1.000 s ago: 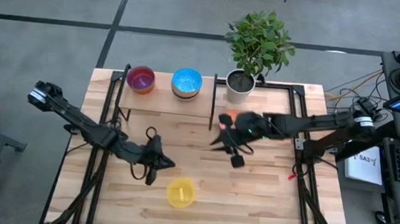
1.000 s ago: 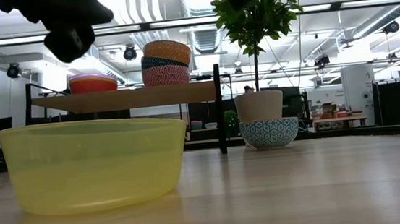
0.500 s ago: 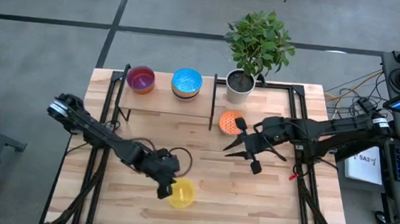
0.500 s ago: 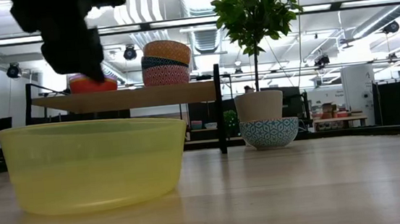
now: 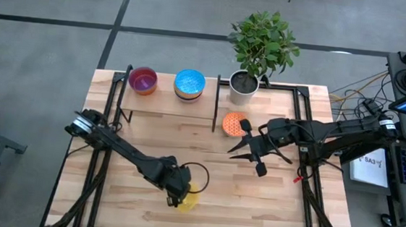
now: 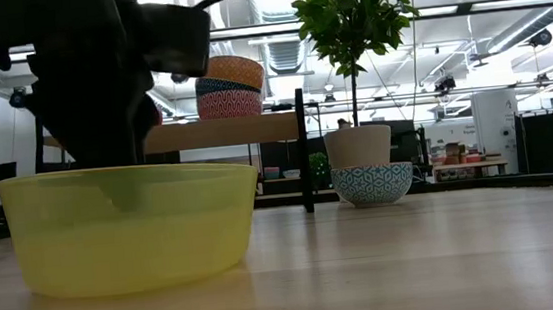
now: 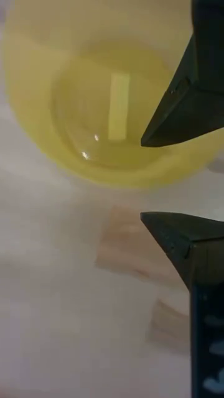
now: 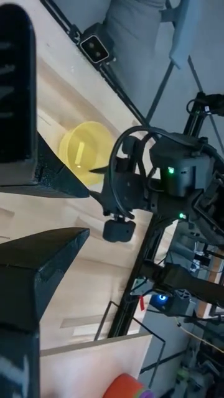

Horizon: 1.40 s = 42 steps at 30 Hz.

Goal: Place and stack bowls onto a shelf
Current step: Stack the yellow bowl on the purple bowl on the shelf

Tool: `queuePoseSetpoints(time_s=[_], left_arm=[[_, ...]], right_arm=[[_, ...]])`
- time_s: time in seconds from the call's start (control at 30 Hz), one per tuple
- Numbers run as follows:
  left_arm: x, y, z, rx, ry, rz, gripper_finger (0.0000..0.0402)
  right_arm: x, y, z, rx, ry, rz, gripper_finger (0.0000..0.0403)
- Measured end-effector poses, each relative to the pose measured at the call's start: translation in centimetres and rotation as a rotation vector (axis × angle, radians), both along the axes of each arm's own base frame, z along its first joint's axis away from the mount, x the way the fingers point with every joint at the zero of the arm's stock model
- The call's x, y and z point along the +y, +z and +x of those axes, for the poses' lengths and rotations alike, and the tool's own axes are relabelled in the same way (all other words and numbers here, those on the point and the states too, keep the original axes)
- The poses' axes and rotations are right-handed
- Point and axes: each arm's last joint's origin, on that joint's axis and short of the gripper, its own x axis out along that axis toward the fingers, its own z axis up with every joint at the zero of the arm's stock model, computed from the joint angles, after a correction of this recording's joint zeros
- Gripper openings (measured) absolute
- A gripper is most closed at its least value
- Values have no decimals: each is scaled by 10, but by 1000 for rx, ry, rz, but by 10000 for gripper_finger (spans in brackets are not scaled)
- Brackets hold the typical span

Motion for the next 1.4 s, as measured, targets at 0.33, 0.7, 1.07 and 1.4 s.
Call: queuePoseSetpoints(time_s=[0.33, 0.7, 1.07, 1.4], left_arm=[[-2, -10, 0, -48, 30, -82, 94], [-2, -12, -3, -102, 10, -148, 2], [30, 72, -38, -230, 7, -111, 0], [120, 151, -124, -379, 454, 191, 0]], right_arm=[[0, 0, 0, -8, 6, -19, 77], [0, 0, 0, -8, 6, -19, 77], [0, 0, 0, -10, 6, -18, 77], [0, 0, 0, 1, -5, 10, 77]])
